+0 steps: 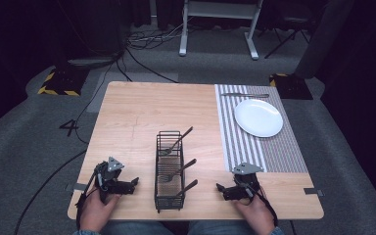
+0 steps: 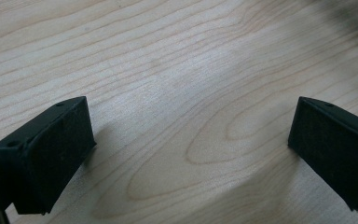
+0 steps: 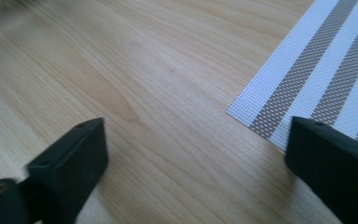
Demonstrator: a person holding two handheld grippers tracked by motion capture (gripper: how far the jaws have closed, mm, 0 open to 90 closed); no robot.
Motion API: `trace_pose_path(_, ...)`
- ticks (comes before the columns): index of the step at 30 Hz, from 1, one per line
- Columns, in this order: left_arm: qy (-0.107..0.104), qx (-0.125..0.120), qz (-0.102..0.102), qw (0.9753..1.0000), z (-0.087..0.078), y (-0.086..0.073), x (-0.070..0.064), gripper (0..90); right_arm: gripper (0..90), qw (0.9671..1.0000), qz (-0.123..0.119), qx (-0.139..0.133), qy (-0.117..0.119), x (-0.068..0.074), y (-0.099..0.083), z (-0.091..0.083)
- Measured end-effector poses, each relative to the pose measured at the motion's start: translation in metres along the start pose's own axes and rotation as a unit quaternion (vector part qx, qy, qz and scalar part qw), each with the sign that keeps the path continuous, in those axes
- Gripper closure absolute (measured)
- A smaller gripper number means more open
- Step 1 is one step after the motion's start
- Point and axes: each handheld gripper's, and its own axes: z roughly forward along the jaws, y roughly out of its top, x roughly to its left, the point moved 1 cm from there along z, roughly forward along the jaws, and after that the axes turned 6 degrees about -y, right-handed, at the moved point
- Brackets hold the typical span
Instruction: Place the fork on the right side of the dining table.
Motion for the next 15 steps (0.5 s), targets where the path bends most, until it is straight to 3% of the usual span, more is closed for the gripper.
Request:
trace_pose_path(4, 0.000, 0.000, 0.000, 1.0000, 0.000, 0.000, 0.000, 0.2, 20.8, 0.9999, 0.013, 0.005, -0.004, -0.003, 0.001, -0.004)
trace_pose_path(8, 0.000, 0.000, 0.000, 1.0000, 0.000, 0.000, 0.000, 0.2, 35.1, 0.9995, 0.020, 0.017, 0.019, -0.007, 0.003, -0.011)
trace_pose_path(15, 0.000, 0.000, 0.000, 1.0000, 0.000, 0.000, 0.000, 0.2, 40.7, 0.9989, 0.030, 0.012, 0.034, -0.015, 0.015, -0.029)
